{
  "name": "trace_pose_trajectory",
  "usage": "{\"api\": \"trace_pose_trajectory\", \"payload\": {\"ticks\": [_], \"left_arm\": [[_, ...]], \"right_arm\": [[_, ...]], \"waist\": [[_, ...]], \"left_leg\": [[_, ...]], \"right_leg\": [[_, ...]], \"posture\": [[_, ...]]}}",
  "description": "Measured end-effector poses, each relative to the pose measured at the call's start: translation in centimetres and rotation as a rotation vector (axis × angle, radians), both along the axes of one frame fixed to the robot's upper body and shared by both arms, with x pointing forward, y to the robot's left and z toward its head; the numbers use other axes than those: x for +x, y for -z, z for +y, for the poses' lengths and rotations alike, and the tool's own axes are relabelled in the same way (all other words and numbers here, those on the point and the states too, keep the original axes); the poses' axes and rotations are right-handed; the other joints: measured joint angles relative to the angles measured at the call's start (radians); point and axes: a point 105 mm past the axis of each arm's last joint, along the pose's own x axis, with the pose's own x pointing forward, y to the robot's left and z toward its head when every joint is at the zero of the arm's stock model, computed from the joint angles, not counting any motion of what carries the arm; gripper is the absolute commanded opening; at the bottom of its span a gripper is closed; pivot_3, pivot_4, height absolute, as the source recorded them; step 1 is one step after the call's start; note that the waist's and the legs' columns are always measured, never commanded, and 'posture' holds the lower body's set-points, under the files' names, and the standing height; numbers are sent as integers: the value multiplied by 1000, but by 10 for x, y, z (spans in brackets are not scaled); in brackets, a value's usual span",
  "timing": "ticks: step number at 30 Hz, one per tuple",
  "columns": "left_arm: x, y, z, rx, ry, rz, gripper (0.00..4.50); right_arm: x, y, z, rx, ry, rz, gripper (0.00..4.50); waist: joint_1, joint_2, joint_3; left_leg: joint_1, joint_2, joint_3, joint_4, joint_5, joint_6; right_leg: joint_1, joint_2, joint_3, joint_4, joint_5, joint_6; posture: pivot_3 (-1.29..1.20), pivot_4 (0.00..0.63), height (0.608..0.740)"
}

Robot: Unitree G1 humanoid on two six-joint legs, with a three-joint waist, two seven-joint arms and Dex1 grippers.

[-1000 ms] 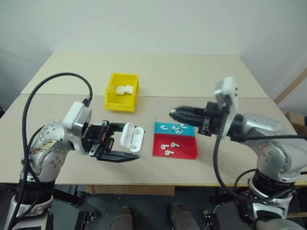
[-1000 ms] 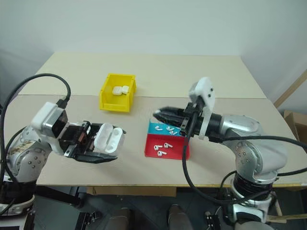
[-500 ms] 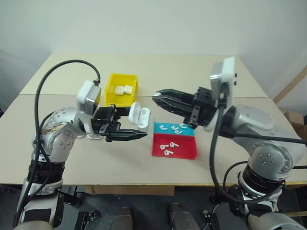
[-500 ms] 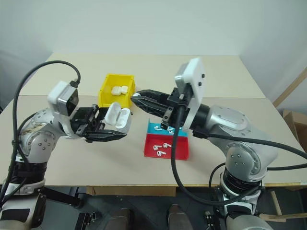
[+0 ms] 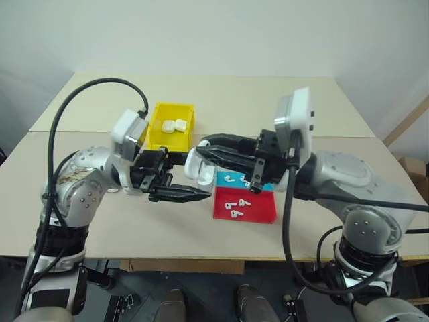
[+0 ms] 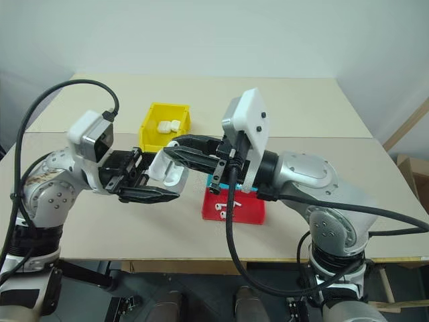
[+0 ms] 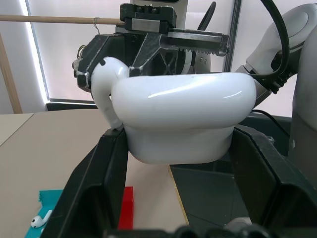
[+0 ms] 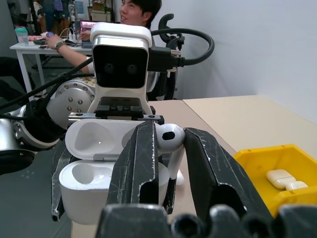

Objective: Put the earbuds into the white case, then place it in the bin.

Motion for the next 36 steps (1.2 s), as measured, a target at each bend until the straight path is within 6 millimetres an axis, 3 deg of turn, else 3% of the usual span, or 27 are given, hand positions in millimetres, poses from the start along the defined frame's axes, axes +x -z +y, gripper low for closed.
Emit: {"api": "trace_pose_trajectory", "payload": {"ticks": [23, 36], "left_arm": [[0, 0, -1, 4, 9, -11, 2769], [2, 4, -2, 28, 0, -11, 2769]], "right_arm": [[1, -10, 0, 64, -6, -13, 641], [-2, 1, -5, 48, -16, 12, 641]], "waist": [[0, 0, 0], [0, 0, 0]], "left_leg": [[0, 0, 0, 0, 0, 0], [0, 0, 0, 0, 0, 0]], "right_leg": [[0, 0, 0, 0, 0, 0], [0, 0, 0, -1, 0, 0]], "posture": [[0, 150, 740], [0, 150, 740]]}}
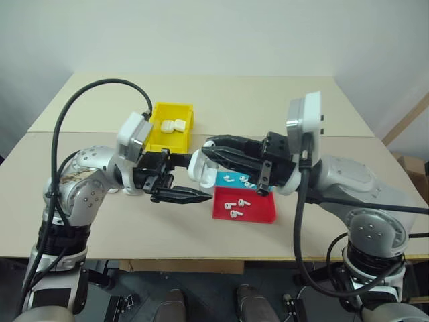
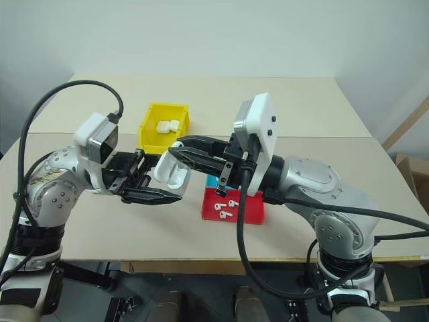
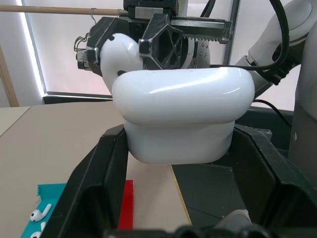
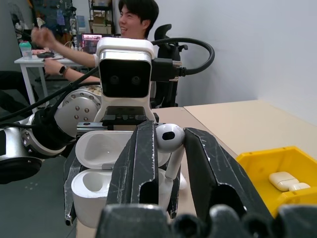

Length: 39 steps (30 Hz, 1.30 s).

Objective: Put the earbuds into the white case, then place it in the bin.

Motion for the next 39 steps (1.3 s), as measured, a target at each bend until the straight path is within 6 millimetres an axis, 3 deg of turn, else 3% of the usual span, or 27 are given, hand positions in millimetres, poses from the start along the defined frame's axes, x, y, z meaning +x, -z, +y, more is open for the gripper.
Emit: {"api": "trace_pose_trajectory", "payload": {"ticks": [23, 33, 39], "left_arm": [[3, 4, 0, 4, -11, 3, 2769], [5, 5, 0, 12, -21, 2, 2769], [5, 4, 0, 6, -21, -4, 2769]], "right_arm": [[1, 13, 2, -14, -20, 56, 641], [8, 17, -5, -42, 9, 51, 3897], [10, 16, -11, -52, 11, 57, 3897]], "waist": [[1, 0, 0], [1, 0, 0], [1, 0, 0]], "left_leg": [[0, 0, 0, 0, 0, 0], [0, 0, 0, 0, 0, 0], [0, 0, 0, 0, 0, 0]], "right_leg": [[0, 0, 0, 0, 0, 0], [0, 0, 0, 0, 0, 0], [0, 0, 0, 0, 0, 0]], "posture": [[0, 150, 740], [0, 150, 740], [0, 150, 740]]}}
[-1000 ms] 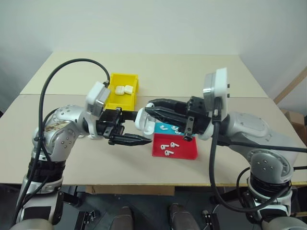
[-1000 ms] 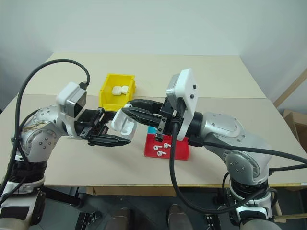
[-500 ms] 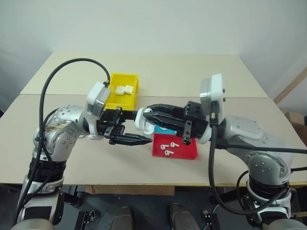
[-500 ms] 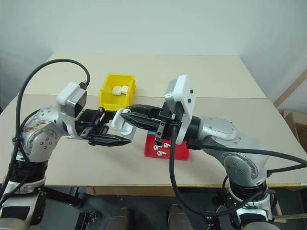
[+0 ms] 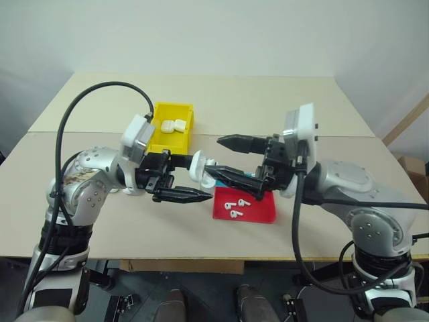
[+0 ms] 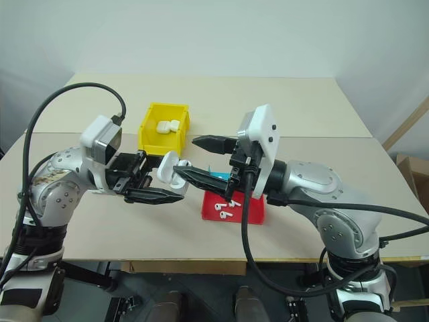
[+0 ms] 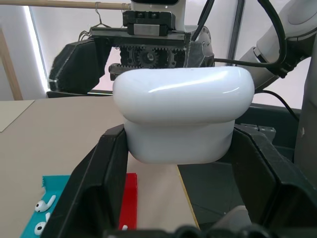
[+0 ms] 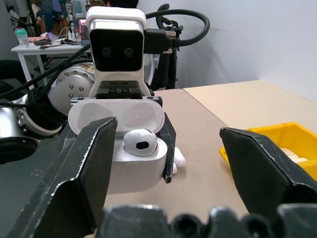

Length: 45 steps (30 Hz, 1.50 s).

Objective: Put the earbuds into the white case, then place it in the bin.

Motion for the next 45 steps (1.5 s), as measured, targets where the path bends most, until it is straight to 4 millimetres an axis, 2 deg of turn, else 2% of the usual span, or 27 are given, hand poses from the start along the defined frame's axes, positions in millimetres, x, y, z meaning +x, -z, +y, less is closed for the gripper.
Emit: {"api": "trace_pose_trajectory", "payload": {"ticks": [4, 8, 9, 11, 14, 16, 19, 24, 28, 32, 34, 39, 45], "left_arm": [[0, -1, 0, -6, 0, -11, 2769], [-1, -2, 1, -10, -4, -23, 2769], [-1, -3, 1, -11, -4, -26, 2769], [-1, -4, 3, -16, -9, -33, 2769], [-3, -5, 1, -28, -13, -46, 2769], [-3, -5, 1, -39, -24, -56, 2769], [-3, -3, 2, -45, -41, -52, 2769], [-4, 3, 6, -50, -60, -44, 2769], [-4, 3, 12, -40, -81, -53, 2769], [-9, 5, 17, -34, -104, -59, 2769], [-11, 7, 16, -36, -111, -56, 2769], [-15, 2, 13, -53, -105, -65, 2769], [-17, 3, 17, -53, -123, -55, 2769]], "right_arm": [[5, -6, -13, -4, -5, 11, 3897], [26, -14, -40, -152, 15, -14, 3897], [32, -14, -45, -184, 28, -11, 3730], [54, -12, -48, -303, 44, -14, 3314], [97, 1, -49, -540, 164, -46, 2327], [119, 9, -49, -688, 230, -55, 2327], [135, 20, -43, -839, 229, -26, 2327], [149, 54, -39, -1056, 162, 31, 2327], [157, 80, -45, -1134, 136, 123, 2327], [161, 96, -56, -1200, 149, 168, 2327], [162, 103, -55, -1216, 147, 193, 2327], [163, 114, -51, -1235, 132, 213, 2327], [166, 114, -55, -1243, 154, 217, 2327]], "waist": [[0, 0, 0], [0, 0, 0], [0, 0, 0], [-8, 2, 1], [-18, 2, 2], [-22, 3, 2], [-22, 3, 3], [-19, 4, 3], [-19, 4, 3], [-24, 4, 3], [-24, 4, 4], [-25, 5, 4], [-26, 5, 4]], "left_leg": [[0, 0, 0, 0, 0, 0], [1, 0, 1, 0, 0, 0], [1, 0, 1, 0, 0, 0], [2, 0, 3, -1, 0, 0], [1, 1, 3, -1, 0, 0], [0, 1, 2, -1, 0, 0], [-2, 0, 2, -1, 0, 0], [-2, 0, 2, 0, 0, 0], [-1, 0, 2, 0, 0, 0], [-1, 0, 1, 0, 0, 0], [-1, 0, 1, -1, 0, 0], [0, 0, 1, 0, 0, 0], [0, 0, 1, -1, 0, 0]], "right_leg": [[0, 0, 0, 0, 0, 0], [0, 0, 0, -1, 0, 0], [0, 0, 0, -1, 0, 0], [0, 0, 2, -1, 0, 0], [-1, 1, 2, -1, 0, 0], [-2, 1, 2, -1, 0, 0], [-3, 0, 2, -1, 0, -1], [-2, 0, 1, 0, 1, -1], [-2, 0, 1, 0, 2, -1], [-3, 0, 1, 0, 2, -1], [-3, 0, 1, 1, 2, -1], [-2, 0, 1, 1, 2, -1], [-2, 0, 1, 1, 2, -1]], "posture": [[0, 150, 740], [0, 150, 740], [0, 150, 740], [0, 150, 740], [0, 150, 740], [0, 150, 740], [0, 150, 740], [0, 150, 740], [0, 150, 740], [0, 150, 740], [0, 150, 740], [0, 150, 740], [0, 150, 740]]}}
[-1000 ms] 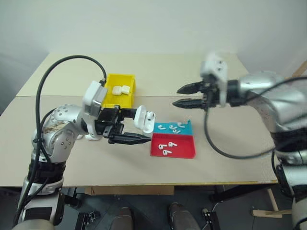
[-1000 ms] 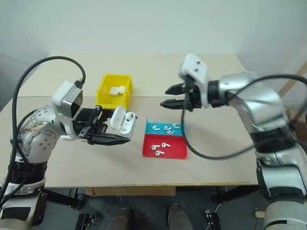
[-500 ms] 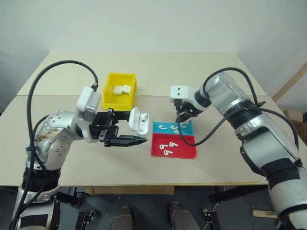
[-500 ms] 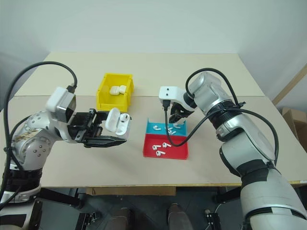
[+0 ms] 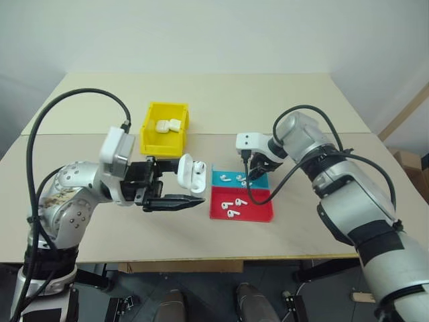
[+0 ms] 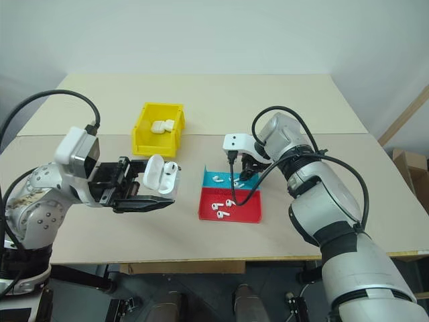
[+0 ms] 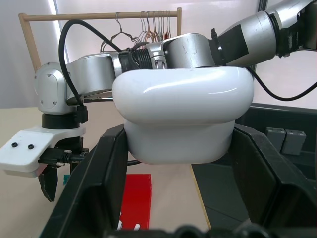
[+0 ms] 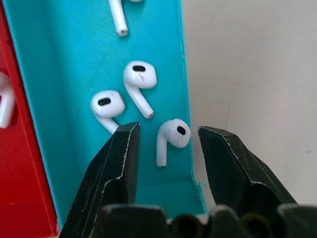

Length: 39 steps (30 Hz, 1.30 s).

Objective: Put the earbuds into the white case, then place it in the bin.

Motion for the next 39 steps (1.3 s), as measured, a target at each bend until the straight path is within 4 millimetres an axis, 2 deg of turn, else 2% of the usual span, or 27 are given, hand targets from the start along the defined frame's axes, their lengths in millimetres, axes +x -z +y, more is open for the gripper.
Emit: {"api": "trace_pose_trajectory", "payload": {"ticks": [12, 15, 18, 24, 27, 31, 32, 36, 37, 39], "left_arm": [[-3, 0, 3, 8, 3, 5, 2769], [-3, 0, 3, 9, 2, 5, 2769], [-3, 0, 3, 11, 1, 5, 2769], [-9, -2, 5, 19, -4, -1, 2769], [-14, -7, 4, 16, 4, -12, 2769], [-13, -17, 1, 14, 23, -19, 2769], [-13, -20, 1, 15, 27, -25, 2769], [-5, -26, -1, 10, 32, -14, 2769], [-4, -26, -2, 4, 35, -7, 2769], [1, -25, -2, -10, 40, 15, 2769]], "right_arm": [[0, 6, 2, 10, 6, 15, 2327], [1, 8, 2, 7, 12, 14, 1684], [1, 9, 1, 3, 17, 15, 670], [2, 8, -1, 12, 30, 9, 614], [5, 4, -4, 77, 84, 0, 614], [10, -24, -7, 296, 206, -10, 614], [10, -37, -7, 381, 230, -16, 614], [1, -113, -6, 814, 263, -119, 614], [-6, -127, -7, 922, 257, -145, 614], [-22, -139, -8, 1119, 251, -179, 614]], "waist": [[-1, 0, 0], [-1, 0, 0], [-1, 0, 0], [-1, 0, 0], [-1, 1, 0], [2, 1, 1], [2, 1, 1], [5, 2, 2], [6, 2, 2], [8, 2, 1]], "left_leg": [[0, 0, 0, 0, 0, 0], [1, 0, 0, 0, 0, 0], [1, 0, 0, 0, 0, 0], [1, 0, 0, 0, 0, 0], [1, 0, 0, 0, 0, 0], [0, 0, -1, 0, 0, 0], [0, 0, -1, 0, 0, 0], [0, 0, -2, -1, 0, 0], [0, 0, -2, -1, 0, 0], [0, 0, -3, 0, 0, 0]], "right_leg": [[0, 0, 0, 0, 0, 0], [0, 0, 0, 1, 0, 0], [1, 0, 0, 1, 0, 0], [1, 0, 0, 0, 0, 0], [1, 0, 0, 1, 0, 0], [1, 0, 0, 0, 0, 0], [1, 0, 0, 0, 0, 0], [1, 0, -1, 0, 0, 0], [2, 0, -2, 0, 0, 0], [2, 0, -2, 0, 0, 0]], "posture": [[0, 150, 740], [0, 150, 740], [0, 150, 740], [0, 150, 740], [0, 150, 740], [0, 150, 740], [0, 150, 740], [0, 150, 740], [0, 150, 740], [0, 150, 740]]}}
